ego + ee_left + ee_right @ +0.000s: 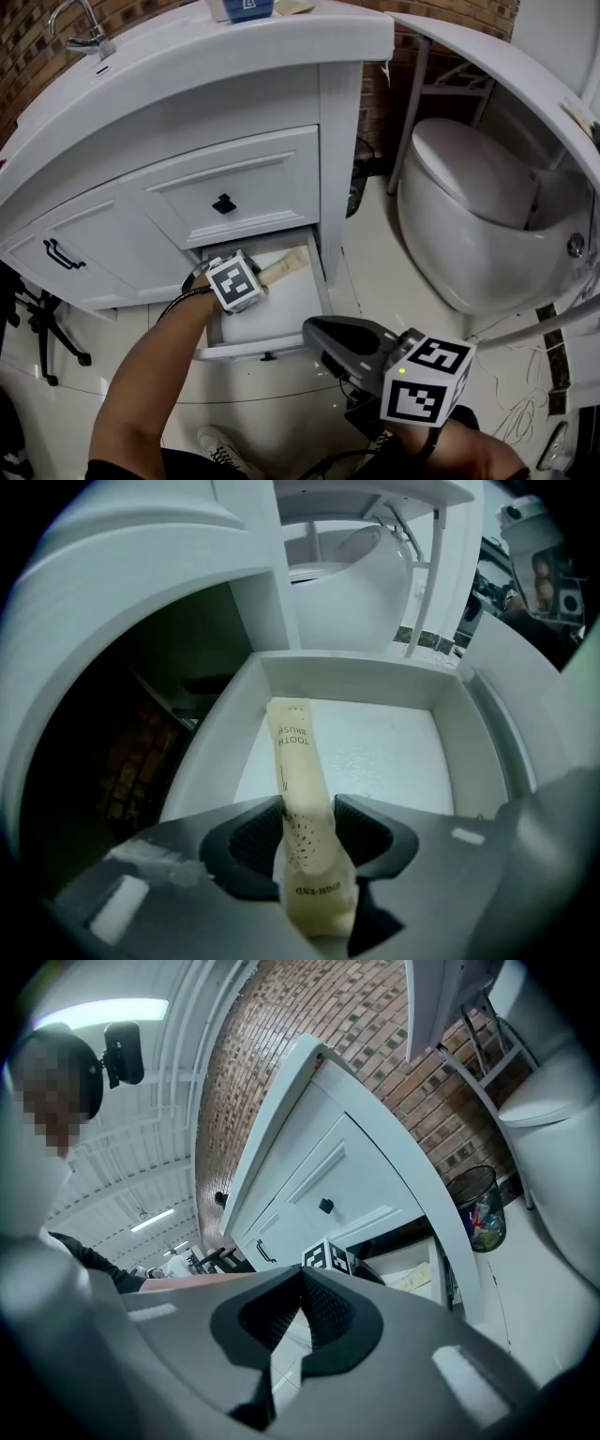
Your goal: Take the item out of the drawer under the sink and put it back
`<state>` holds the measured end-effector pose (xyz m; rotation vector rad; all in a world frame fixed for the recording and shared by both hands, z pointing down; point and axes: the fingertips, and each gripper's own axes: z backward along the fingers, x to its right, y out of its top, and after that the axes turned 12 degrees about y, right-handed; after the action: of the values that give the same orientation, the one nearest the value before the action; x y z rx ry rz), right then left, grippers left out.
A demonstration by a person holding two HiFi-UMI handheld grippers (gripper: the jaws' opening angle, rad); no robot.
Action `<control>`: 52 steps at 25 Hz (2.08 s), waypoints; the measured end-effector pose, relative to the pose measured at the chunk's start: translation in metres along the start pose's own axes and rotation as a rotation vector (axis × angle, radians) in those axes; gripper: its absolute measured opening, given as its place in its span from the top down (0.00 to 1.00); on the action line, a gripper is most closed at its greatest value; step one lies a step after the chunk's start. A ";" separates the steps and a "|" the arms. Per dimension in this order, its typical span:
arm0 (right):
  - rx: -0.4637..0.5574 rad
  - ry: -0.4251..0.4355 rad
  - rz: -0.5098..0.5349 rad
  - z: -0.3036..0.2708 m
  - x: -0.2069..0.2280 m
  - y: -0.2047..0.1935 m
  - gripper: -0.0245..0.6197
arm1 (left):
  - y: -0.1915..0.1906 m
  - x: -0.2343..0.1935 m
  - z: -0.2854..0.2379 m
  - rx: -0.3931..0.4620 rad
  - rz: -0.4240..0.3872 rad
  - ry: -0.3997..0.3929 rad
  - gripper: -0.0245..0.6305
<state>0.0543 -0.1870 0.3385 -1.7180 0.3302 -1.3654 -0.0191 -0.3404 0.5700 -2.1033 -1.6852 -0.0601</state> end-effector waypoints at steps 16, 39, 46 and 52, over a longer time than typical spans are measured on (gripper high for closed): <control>0.019 0.020 -0.011 -0.008 -0.019 0.005 0.95 | 0.013 0.011 0.049 0.105 0.133 -0.020 0.78; 0.016 -0.043 0.124 0.011 -0.036 -0.001 0.95 | -0.011 0.048 0.283 0.662 0.630 0.159 0.78; 0.012 -0.066 0.188 0.017 -0.037 0.005 0.95 | -0.014 0.079 0.329 0.833 0.803 0.114 0.78; 0.006 -0.055 0.185 0.015 -0.037 0.005 0.95 | -0.020 0.101 0.319 0.857 0.878 0.046 0.78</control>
<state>0.0558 -0.1579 0.3115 -1.6724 0.4420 -1.1819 -0.0875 -0.1292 0.3195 -1.8886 -0.4549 0.7278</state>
